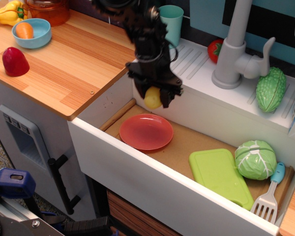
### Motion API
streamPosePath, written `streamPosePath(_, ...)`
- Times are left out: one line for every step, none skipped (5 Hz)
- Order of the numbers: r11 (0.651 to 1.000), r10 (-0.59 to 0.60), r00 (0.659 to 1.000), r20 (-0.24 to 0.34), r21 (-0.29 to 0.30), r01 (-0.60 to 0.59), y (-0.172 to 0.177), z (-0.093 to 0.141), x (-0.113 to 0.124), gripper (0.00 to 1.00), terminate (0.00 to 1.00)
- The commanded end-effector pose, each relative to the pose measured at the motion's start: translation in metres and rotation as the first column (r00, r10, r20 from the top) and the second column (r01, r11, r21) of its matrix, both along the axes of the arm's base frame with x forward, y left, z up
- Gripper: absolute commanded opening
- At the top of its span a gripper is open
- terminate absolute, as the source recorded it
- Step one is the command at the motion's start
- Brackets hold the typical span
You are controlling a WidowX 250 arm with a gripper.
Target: Put potato on plate
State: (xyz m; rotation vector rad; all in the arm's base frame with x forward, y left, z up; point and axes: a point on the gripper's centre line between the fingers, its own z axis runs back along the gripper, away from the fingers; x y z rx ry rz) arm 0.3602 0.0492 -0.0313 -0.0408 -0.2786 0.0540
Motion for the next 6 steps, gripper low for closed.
streamPosePath(1.000,0.019,0.999,0.030,-0.015,-0.018,0.009,-0.011,0.006,0.00,0.00)
streamPosePath(0.998,0.055,0.998,0.002,-0.031,-0.055,0.010,-0.012,-0.003,0.00,0.00)
streamPosePath(0.999,0.050,0.998,0.029,-0.015,-0.049,0.007,-0.015,-0.013,0.00,0.00)
streamPosePath(0.999,0.043,0.997,0.061,-0.020,-0.042,0.008,-0.017,-0.016,1.00,0.00)
streamPosePath(0.999,0.043,0.997,0.061,-0.020,-0.042,0.008,-0.017,-0.016,1.00,0.00)
streamPosePath(0.999,0.043,0.997,0.061,-0.020,-0.042,0.008,-0.017,-0.016,1.00,1.00)
